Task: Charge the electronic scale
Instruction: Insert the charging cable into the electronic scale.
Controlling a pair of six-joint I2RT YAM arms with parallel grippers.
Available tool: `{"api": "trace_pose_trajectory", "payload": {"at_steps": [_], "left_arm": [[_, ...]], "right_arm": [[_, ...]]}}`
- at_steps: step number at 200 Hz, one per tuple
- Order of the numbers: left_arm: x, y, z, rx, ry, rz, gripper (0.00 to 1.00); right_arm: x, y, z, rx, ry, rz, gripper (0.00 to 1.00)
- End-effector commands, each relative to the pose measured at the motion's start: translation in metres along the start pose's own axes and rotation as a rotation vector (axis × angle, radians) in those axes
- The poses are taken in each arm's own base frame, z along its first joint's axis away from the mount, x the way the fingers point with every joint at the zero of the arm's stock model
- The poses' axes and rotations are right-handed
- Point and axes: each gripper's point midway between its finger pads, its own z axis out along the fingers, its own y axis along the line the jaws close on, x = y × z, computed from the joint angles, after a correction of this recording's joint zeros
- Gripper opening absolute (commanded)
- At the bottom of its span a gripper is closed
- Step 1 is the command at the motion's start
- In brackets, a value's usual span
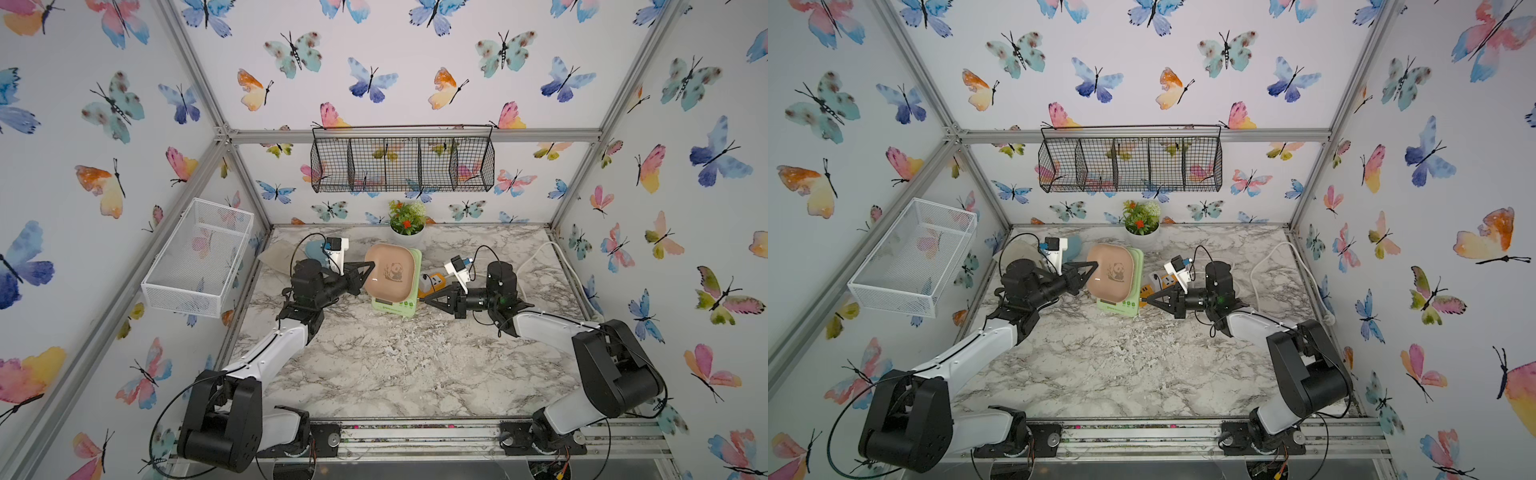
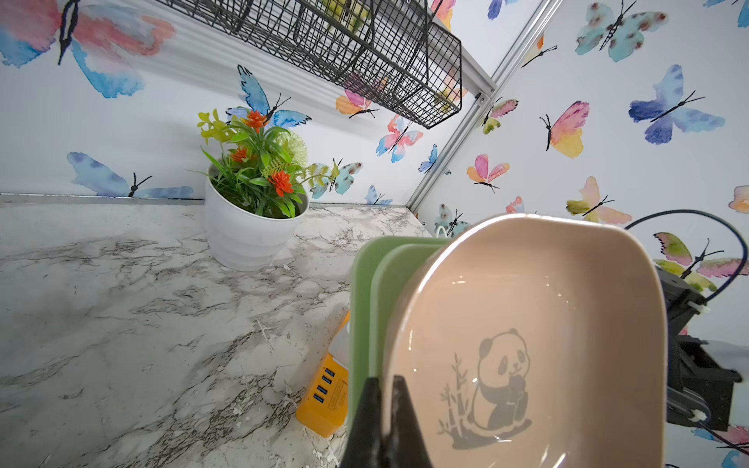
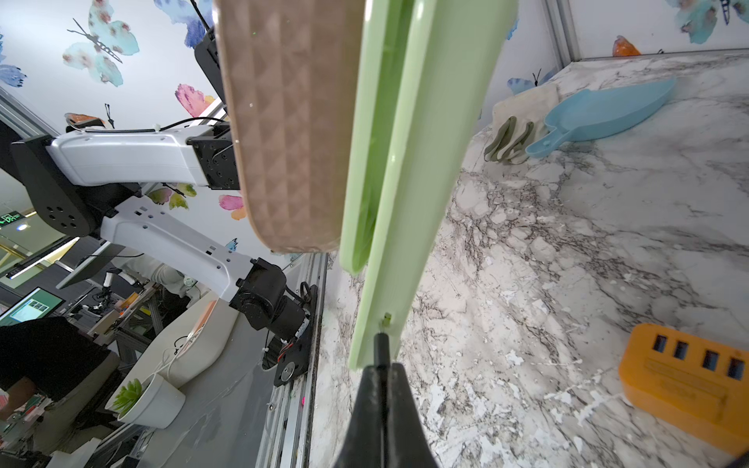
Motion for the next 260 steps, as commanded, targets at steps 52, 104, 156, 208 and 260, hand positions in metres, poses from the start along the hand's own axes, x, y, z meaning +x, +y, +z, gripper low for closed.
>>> {"api": "trace_pose_trajectory", "payload": {"at_steps": [52, 104, 156, 208, 260], "left_arm": [[-0.0148, -0.0160, -0.0029, 0.079, -0.057, 0.024, 0.00], [-0.0139, -0.0165, -0.0024, 0.089, -0.058, 0.016, 0.00], [-0.0144, -0.0171, -0.0033, 0.092, -0.067, 0.010, 0.00], [-0.0183, -0.0175, -0.0046, 0.091, -0.091, -0.001, 0.00], [-0.0208, -0.0149, -0.0044, 0.083, -0.114, -0.003, 0.00]], "right_arm": [[-0.0110, 0.0046, 0.0011, 0.000, -0.037, -0.011, 0.02], [-0.0130, 0.0046, 0.0003, 0.009, -0.051, -0.008, 0.02], [-0.0143, 0.0037, -0.0008, 0.018, -0.062, -0.002, 0.02], [-0.0130, 0.0022, 0.0003, 0.011, -0.058, 0.013, 0.02], [-0.0108, 0.0039, 0.0018, -0.017, -0.046, 0.025, 0.02]]}}
